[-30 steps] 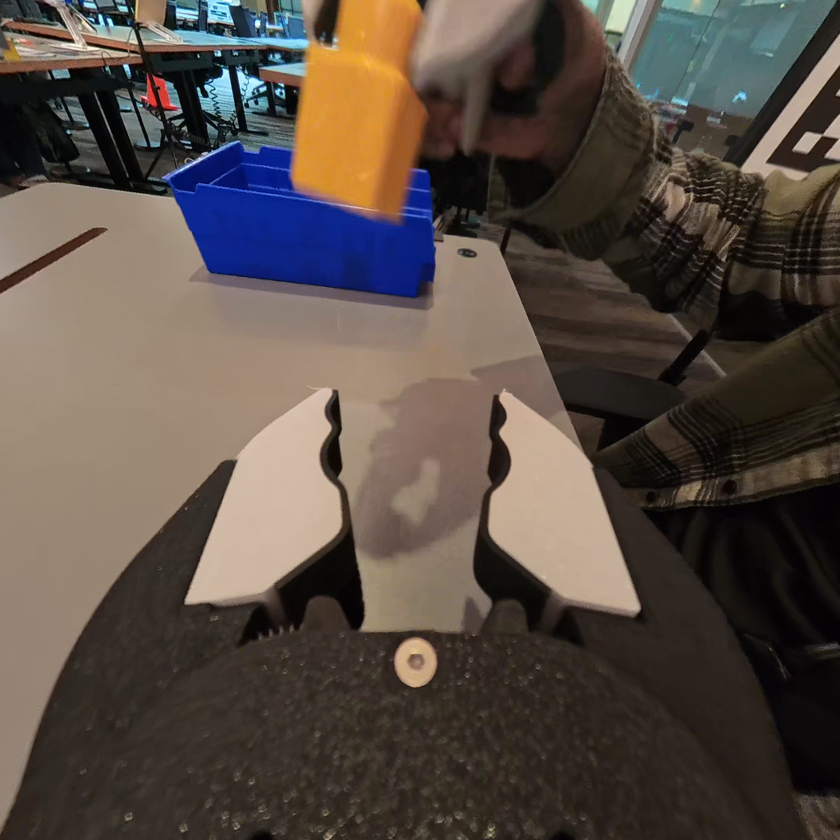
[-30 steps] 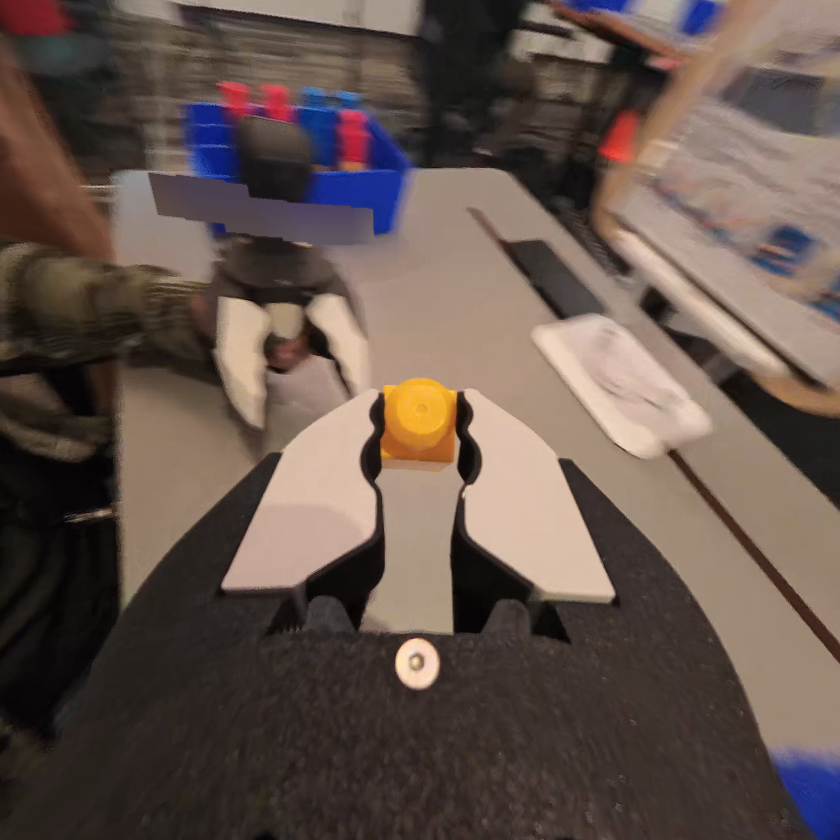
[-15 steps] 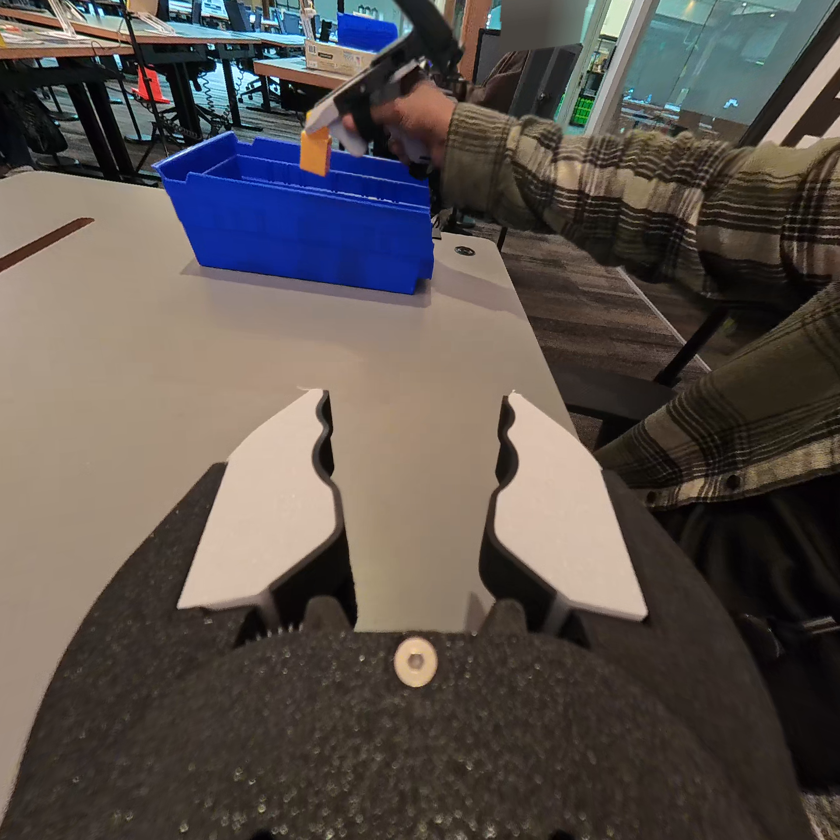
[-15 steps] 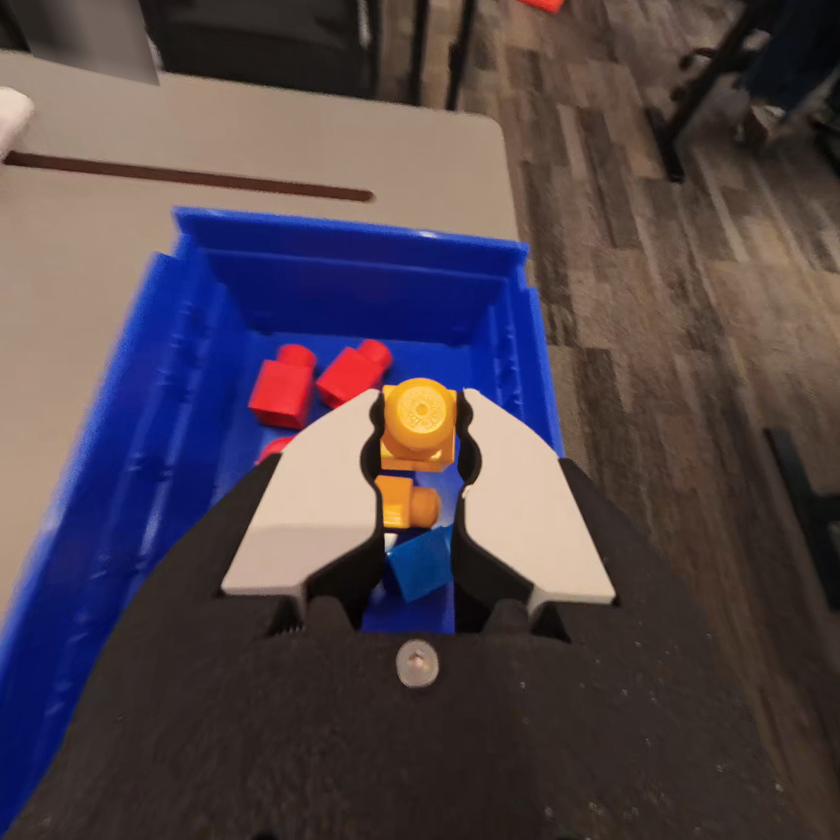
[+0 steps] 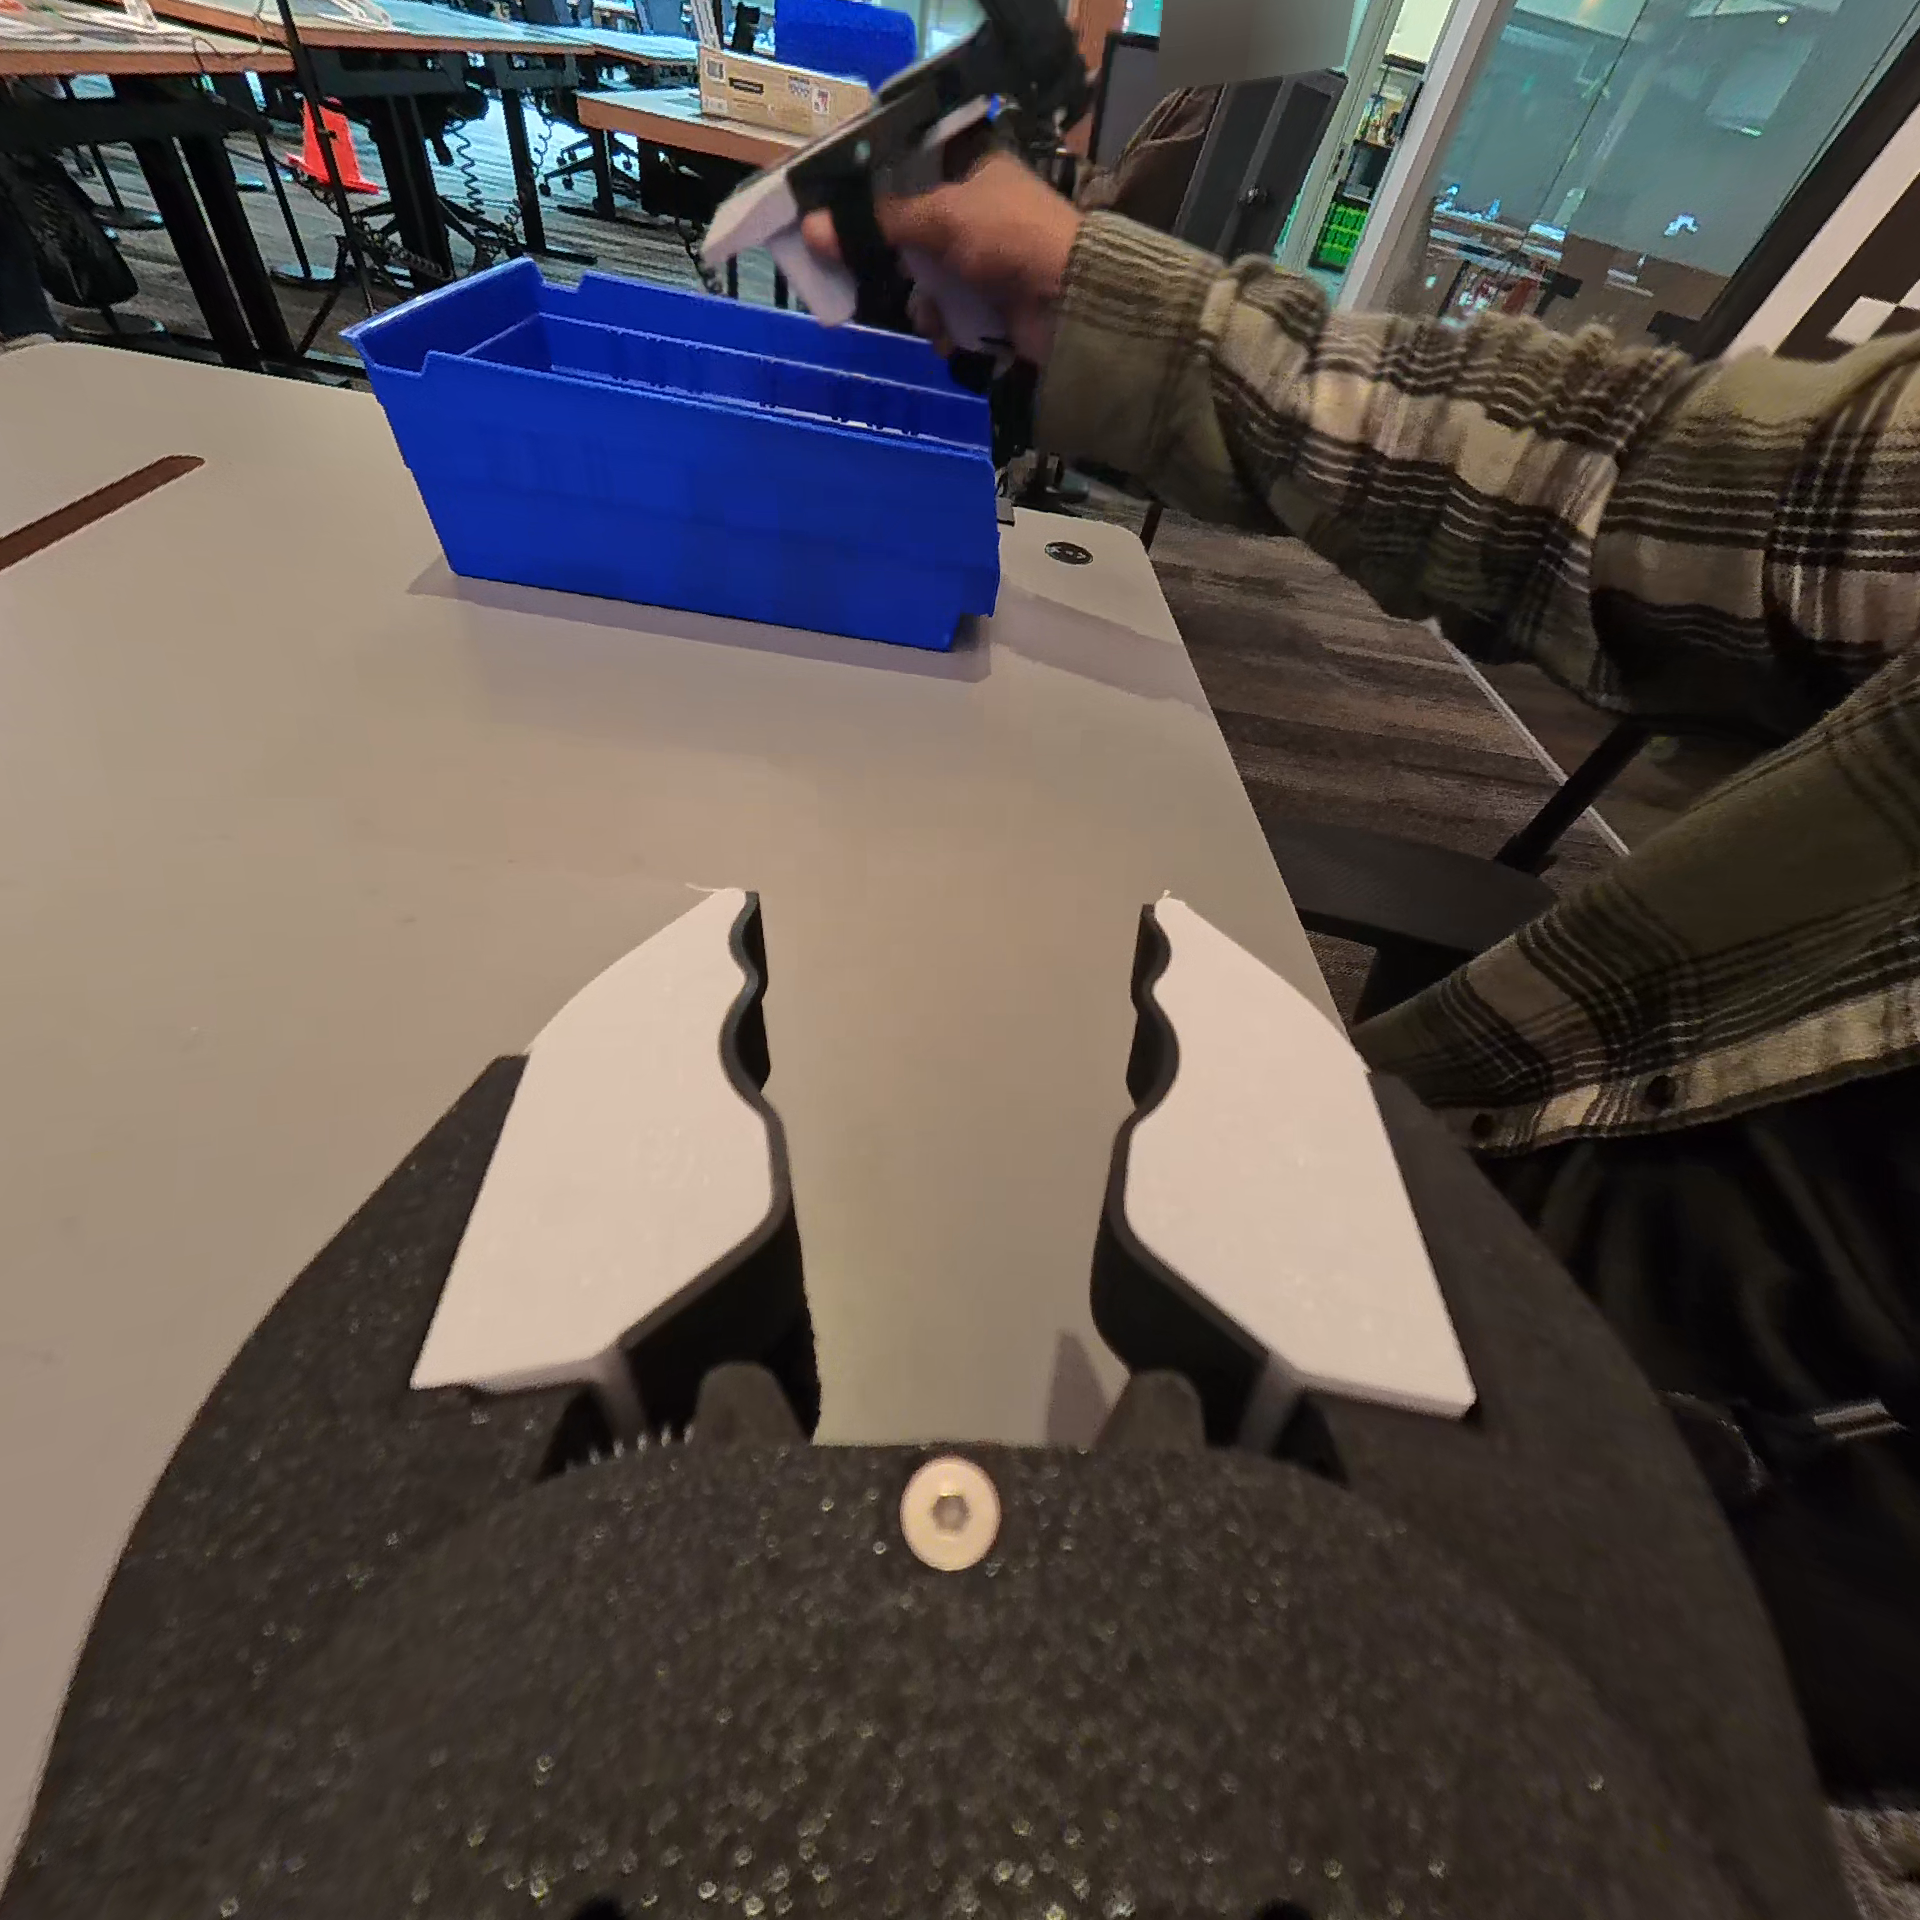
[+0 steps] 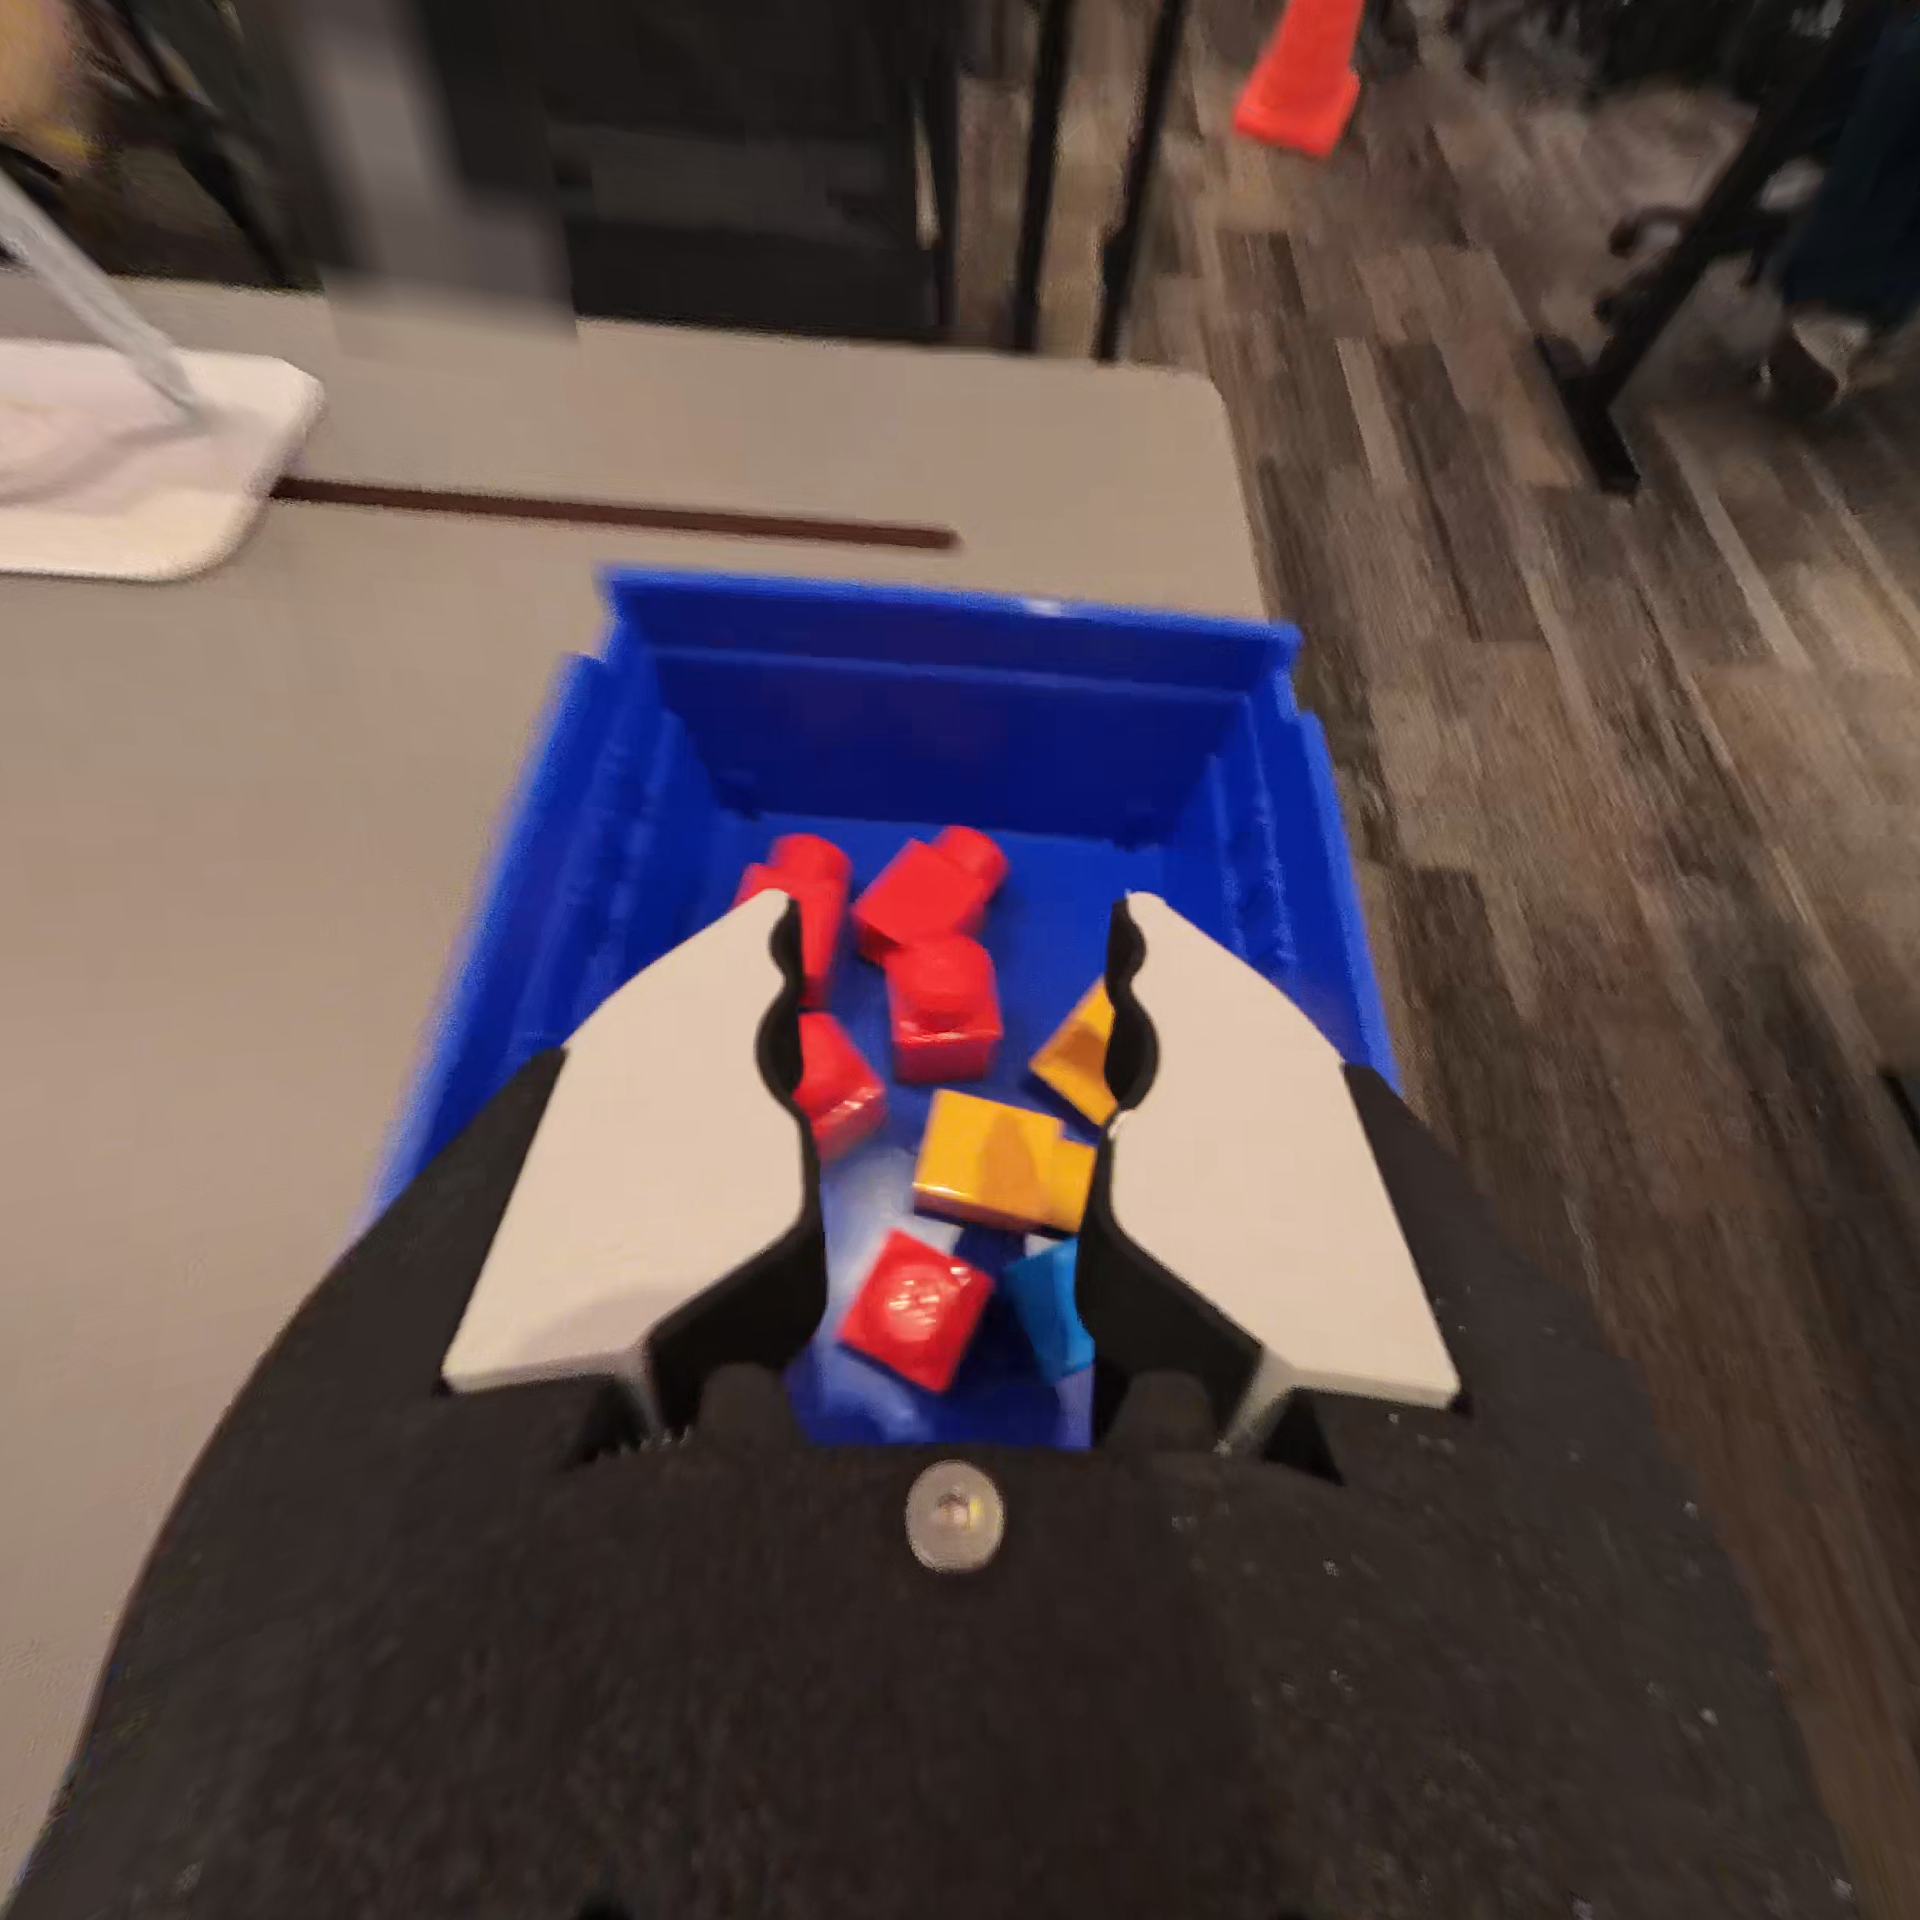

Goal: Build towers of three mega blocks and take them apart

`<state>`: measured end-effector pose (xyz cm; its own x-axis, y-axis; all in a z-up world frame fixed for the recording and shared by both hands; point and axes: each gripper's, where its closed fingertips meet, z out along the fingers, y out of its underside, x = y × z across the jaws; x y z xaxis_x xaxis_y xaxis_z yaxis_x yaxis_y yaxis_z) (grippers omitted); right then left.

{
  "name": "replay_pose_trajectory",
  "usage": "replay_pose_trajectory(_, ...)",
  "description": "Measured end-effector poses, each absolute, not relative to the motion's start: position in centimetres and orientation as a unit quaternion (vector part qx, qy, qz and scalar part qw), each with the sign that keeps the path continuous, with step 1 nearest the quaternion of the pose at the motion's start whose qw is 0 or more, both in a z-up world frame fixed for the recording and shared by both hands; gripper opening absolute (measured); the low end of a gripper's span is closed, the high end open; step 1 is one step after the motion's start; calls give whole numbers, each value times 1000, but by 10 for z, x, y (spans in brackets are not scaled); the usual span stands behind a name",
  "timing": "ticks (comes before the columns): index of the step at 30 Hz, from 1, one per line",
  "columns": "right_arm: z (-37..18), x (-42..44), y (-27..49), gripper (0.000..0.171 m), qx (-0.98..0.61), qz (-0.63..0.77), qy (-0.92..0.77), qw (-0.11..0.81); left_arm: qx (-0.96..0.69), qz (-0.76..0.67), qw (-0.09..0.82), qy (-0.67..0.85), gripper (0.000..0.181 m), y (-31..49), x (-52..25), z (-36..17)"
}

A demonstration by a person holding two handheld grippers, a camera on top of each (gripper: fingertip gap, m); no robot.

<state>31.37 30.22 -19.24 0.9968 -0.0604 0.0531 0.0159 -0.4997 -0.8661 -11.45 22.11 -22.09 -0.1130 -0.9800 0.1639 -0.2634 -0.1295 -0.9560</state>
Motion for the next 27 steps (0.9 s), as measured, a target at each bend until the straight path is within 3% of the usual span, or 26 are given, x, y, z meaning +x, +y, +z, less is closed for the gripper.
replay_pose_trajectory(6,-126,163,259,70,-788,60,-113,602,-566,-496,374,542,66,231,-118,-218)
replay_pose_trajectory(16,-110,-3,240,81,-713,161,-222,645,-628,-429,470,448,62,269,-184,-166)
replay_pose_trajectory(23,-139,-41,238,78,-705,245,-233,624,-704,-244,608,275,61,312,-377,-97)
replay_pose_trajectory(27,-158,-49,235,76,-713,266,-242,602,-739,-160,641,130,65,338,-511,-92)
